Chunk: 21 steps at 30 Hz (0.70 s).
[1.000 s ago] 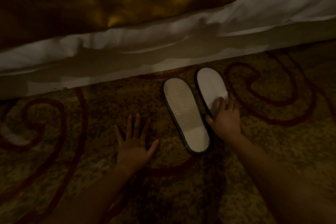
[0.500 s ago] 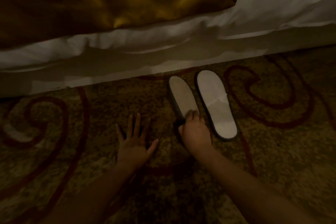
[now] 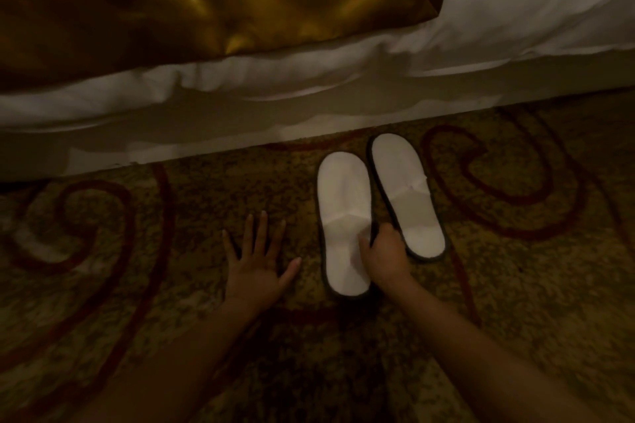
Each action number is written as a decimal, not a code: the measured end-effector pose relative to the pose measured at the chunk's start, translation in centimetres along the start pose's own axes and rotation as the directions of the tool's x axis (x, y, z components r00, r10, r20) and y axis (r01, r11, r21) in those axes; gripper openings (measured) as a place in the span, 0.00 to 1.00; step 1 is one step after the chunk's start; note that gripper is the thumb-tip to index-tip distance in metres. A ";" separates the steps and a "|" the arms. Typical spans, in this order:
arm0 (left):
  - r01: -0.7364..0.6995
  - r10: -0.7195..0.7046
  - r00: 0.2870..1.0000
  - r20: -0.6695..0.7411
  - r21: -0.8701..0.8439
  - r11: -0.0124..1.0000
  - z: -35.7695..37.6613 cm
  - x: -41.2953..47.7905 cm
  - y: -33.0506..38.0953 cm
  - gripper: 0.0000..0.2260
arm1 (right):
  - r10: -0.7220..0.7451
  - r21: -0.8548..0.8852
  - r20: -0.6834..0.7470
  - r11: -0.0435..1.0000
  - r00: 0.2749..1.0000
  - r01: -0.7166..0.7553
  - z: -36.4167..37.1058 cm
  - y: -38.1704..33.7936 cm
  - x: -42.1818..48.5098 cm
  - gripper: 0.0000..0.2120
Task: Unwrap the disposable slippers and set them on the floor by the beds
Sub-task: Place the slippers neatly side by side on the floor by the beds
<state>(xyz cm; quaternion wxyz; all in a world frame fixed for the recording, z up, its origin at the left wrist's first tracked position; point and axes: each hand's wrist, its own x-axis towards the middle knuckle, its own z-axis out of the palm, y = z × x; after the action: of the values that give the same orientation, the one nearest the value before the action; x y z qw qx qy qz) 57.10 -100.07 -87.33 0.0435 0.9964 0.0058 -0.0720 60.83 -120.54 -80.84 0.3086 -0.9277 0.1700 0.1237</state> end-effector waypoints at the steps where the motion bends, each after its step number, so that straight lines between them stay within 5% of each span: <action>1: -0.003 0.003 1.000 0.006 -0.003 1.000 0.0 0.0 0.0 0.35 | -0.040 -0.131 -0.059 0.991 0.997 0.032 0.1 0.2 0.0 0.15; 3: -0.010 0.010 1.000 0.015 -0.014 1.000 -0.1 0.0 -0.1 0.35 | -0.123 -0.320 -0.120 0.944 0.985 0.078 0.2 0.0 0.0 0.18; 9: -0.018 0.020 0.999 0.041 -0.042 0.999 0.0 0.2 -0.2 0.34 | -0.043 -0.314 0.056 0.948 0.997 0.059 1.4 -4.0 1.8 0.54; 17: 0.075 -0.070 0.995 0.070 -0.076 0.994 -0.2 -1.0 -5.5 0.34 | 0.040 -0.430 0.041 0.903 0.998 -0.019 3.3 -5.6 2.8 0.52; 21: 0.119 -0.117 0.992 0.045 -0.052 0.992 -0.4 -1.6 -6.9 0.35 | -0.106 -0.387 0.211 0.904 0.972 0.182 3.2 -6.0 3.1 0.54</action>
<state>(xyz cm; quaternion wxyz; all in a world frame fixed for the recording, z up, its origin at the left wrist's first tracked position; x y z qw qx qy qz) 55.46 -93.15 -87.33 0.0663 0.9911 0.0657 -0.0949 65.60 -114.78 -81.15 0.1335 -0.9657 0.0420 0.2187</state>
